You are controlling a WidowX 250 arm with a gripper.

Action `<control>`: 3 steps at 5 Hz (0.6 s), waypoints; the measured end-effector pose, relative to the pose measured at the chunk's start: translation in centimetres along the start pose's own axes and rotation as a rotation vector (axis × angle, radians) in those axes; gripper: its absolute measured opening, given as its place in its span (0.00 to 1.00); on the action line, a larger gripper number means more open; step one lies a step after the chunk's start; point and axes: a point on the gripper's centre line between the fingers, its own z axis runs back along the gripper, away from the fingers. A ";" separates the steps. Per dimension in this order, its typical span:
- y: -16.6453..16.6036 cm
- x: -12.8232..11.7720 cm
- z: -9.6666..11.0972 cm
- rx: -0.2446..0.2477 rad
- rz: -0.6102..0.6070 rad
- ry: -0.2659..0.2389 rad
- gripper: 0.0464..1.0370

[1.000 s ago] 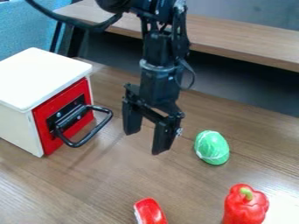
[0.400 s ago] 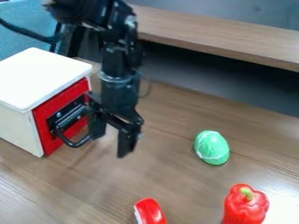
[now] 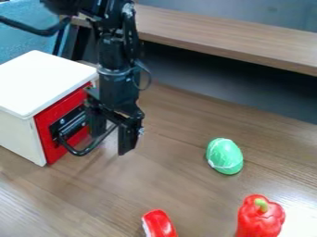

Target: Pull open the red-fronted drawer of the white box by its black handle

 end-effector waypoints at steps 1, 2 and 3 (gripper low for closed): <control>0.7 -0.1 0.1 0.001 0.013 -0.003 0.96; 1.5 0.0 0.2 0.004 0.025 -0.016 0.96; 2.4 0.2 0.0 0.013 0.045 -0.023 0.96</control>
